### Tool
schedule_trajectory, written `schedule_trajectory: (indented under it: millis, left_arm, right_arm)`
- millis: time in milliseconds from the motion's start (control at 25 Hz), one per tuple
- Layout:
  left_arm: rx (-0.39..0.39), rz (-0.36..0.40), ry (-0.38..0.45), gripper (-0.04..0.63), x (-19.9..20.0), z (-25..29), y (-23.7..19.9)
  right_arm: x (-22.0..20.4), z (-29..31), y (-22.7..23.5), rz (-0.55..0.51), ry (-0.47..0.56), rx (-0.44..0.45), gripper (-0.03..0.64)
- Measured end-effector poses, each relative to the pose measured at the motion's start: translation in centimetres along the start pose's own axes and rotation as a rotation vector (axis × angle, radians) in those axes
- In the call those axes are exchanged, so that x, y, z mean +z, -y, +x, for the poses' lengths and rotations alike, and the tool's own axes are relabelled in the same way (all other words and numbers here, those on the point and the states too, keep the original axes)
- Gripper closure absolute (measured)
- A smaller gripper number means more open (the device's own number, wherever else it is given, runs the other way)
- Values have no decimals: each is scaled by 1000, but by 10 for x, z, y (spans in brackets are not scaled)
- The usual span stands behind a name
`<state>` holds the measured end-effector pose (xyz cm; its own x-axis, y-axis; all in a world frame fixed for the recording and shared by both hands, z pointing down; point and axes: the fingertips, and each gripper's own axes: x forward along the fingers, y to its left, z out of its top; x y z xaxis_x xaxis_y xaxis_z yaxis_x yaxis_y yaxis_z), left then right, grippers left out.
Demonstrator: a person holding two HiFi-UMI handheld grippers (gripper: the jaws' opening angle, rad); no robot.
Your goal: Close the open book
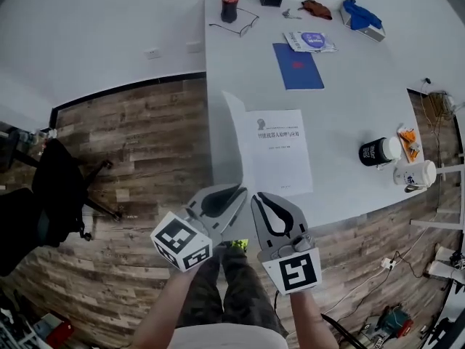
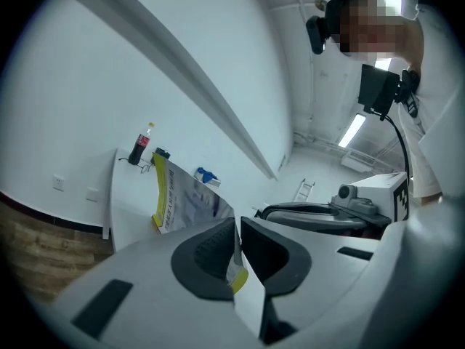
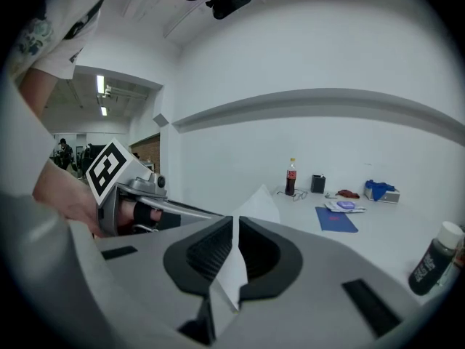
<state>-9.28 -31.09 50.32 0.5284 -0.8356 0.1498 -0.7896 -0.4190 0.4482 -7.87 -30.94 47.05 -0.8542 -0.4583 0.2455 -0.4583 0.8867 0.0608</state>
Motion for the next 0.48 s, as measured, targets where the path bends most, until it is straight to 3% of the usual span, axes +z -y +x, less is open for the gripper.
schedule_trajectory:
  millis: [480]
  left_arm:
    - [-10,129,-85,565,10,44,34]
  right_arm:
    - [10,-27,42,0,8,-16,594]
